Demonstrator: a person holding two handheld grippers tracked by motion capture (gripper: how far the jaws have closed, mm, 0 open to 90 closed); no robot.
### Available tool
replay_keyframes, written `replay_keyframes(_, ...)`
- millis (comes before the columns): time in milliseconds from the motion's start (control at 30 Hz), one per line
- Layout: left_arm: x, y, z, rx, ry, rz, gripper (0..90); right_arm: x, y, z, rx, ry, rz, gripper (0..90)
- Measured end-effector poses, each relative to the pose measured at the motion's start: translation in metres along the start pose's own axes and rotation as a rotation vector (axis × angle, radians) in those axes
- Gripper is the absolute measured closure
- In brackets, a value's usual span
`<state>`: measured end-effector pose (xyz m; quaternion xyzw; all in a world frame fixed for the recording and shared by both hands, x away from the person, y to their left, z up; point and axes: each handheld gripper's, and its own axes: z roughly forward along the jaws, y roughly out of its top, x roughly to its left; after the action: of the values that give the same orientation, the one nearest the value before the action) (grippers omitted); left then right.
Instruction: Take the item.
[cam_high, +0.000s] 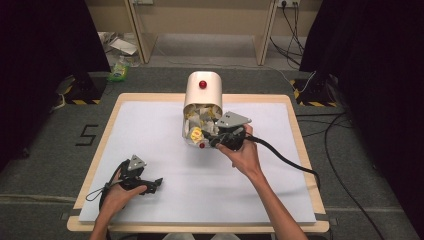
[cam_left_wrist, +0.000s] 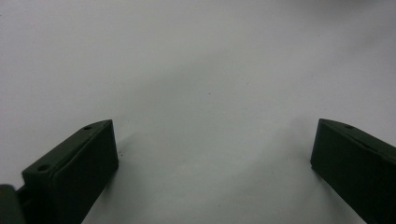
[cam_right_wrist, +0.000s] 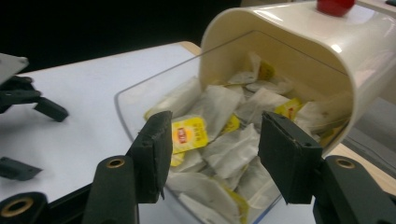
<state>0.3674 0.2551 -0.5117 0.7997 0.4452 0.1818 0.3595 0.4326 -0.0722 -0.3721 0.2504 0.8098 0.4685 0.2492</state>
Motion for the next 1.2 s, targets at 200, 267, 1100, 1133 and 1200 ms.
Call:
replay_keyframes(200,0.0,0.0,0.0,0.0,0.0,0.0,0.0,-0.007,0.0,0.011,0.025,-0.015,0.023,45.4)
replay_keyframes(267,0.0,0.0,0.0,0.0,0.0,0.0,0.0,-0.01,0.0,0.016,0.034,-0.017,0.029,45.4)
replay_keyframes(1100,0.0,0.0,0.0,0.001,0.0,0.001,0.0,-0.007,-0.004,-0.002,-0.08,0.033,-0.006,87.0)
replay_keyframes(1133,0.0,0.0,0.0,0.001,0.0,0.001,0.0,-0.008,-0.005,-0.004,-0.087,0.033,0.001,87.0)
replay_keyframes(1200,0.0,0.0,0.0,0.001,0.0,0.001,0.0,-0.01,-0.006,-0.008,-0.097,0.029,0.006,87.0)
